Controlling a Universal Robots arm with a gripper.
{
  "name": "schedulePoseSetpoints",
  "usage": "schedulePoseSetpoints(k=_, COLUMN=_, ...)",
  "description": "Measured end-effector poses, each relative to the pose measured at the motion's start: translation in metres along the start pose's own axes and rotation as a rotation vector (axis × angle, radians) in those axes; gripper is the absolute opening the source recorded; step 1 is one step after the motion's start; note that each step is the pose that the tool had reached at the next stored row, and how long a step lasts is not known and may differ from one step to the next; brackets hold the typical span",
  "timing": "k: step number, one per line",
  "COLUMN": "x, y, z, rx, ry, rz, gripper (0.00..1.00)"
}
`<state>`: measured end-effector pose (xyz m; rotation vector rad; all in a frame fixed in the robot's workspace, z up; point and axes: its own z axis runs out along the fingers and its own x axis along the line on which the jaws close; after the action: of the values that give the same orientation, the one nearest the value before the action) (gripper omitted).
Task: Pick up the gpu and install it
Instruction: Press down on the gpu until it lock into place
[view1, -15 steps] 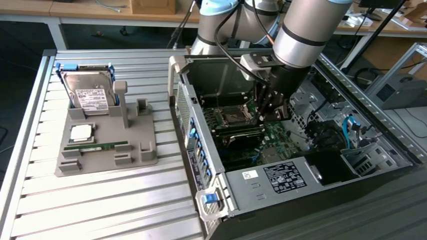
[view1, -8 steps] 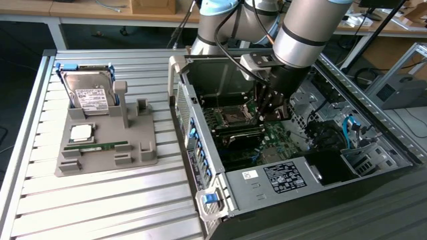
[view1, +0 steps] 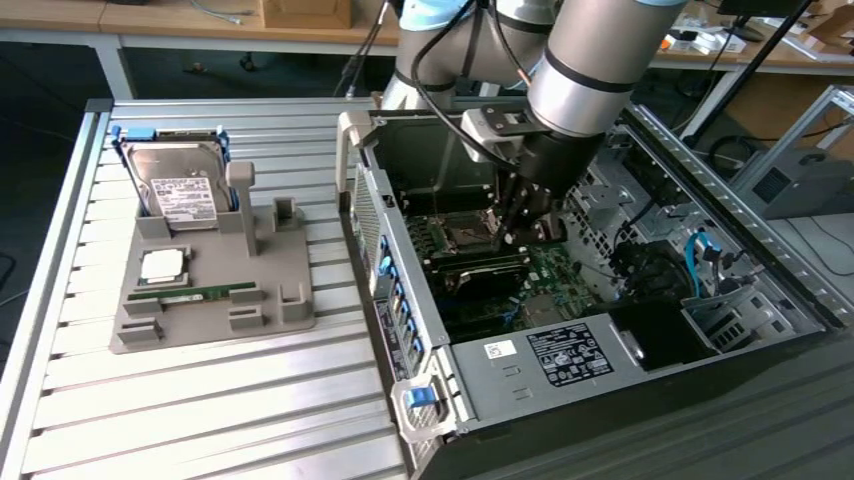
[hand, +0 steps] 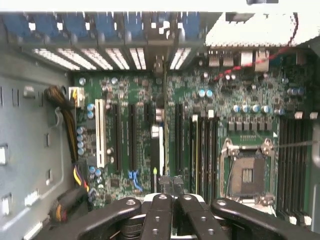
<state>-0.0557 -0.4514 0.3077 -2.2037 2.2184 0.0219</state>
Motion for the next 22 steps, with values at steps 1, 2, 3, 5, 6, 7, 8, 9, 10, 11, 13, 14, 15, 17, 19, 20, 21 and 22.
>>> schedulePoseSetpoints(k=1, x=0.0, y=0.0026, z=0.0001, rx=0.0, ry=0.0, rz=0.0, gripper=0.1)
schedulePoseSetpoints(k=2, x=0.0, y=0.0105, z=0.0008, rx=0.0003, ry=-0.0001, rz=0.0, gripper=0.1)
schedulePoseSetpoints(k=3, x=0.0, y=0.0147, z=0.0014, rx=0.0002, ry=0.0, rz=0.0, gripper=0.1)
schedulePoseSetpoints(k=5, x=0.0, y=0.0212, z=0.0026, rx=0.0002, ry=0.0002, rz=0.0, gripper=0.1)
schedulePoseSetpoints(k=6, x=0.0, y=0.0241, z=0.0033, rx=0.0002, ry=0.0, rz=0.0, gripper=0.1)
schedulePoseSetpoints(k=7, x=0.0, y=0.0261, z=0.0039, rx=0.0002, ry=0.0001, rz=0.0, gripper=0.1)
schedulePoseSetpoints(k=8, x=0.0, y=0.0278, z=0.0047, rx=0.0002, ry=0.0, rz=0.0, gripper=0.1)
schedulePoseSetpoints(k=9, x=0.0, y=0.0297, z=0.0059, rx=0.0003, ry=0.0, rz=0.0, gripper=0.1)
schedulePoseSetpoints(k=10, x=0.0, y=0.0323, z=0.0082, rx=0.0002, ry=0.0, rz=0.0, gripper=0.1)
schedulePoseSetpoints(k=11, x=0.0, y=0.0335, z=0.0094, rx=0.0002, ry=-0.0001, rz=0.0, gripper=0.1)
schedulePoseSetpoints(k=13, x=0.0, y=0.0357, z=0.012, rx=0.0002, ry=0.0, rz=0.0, gripper=0.1)
schedulePoseSetpoints(k=14, x=0.001, y=0.0368, z=0.0132, rx=0.0002, ry=0.0, rz=0.0, gripper=0.1)
schedulePoseSetpoints(k=15, x=0.001, y=0.0385, z=0.0149, rx=0.0003, ry=0.0, rz=0.0, gripper=0.1)
schedulePoseSetpoints(k=17, x=0.001, y=0.0403, z=0.0166, rx=0.0002, ry=0.0001, rz=0.0, gripper=0.1)
schedulePoseSetpoints(k=19, x=0.001, y=0.0419, z=0.0181, rx=0.0002, ry=0.0, rz=0.0, gripper=0.1)
schedulePoseSetpoints(k=20, x=0.001, y=0.0427, z=0.0189, rx=0.0002, ry=0.0001, rz=0.0, gripper=0.1)
schedulePoseSetpoints(k=21, x=0.001, y=0.0432, z=0.0197, rx=0.0002, ry=0.0, rz=0.0, gripper=0.1)
schedulePoseSetpoints(k=22, x=0.001, y=0.0438, z=0.0209, rx=0.0002, ry=0.0, rz=0.0, gripper=0.1)
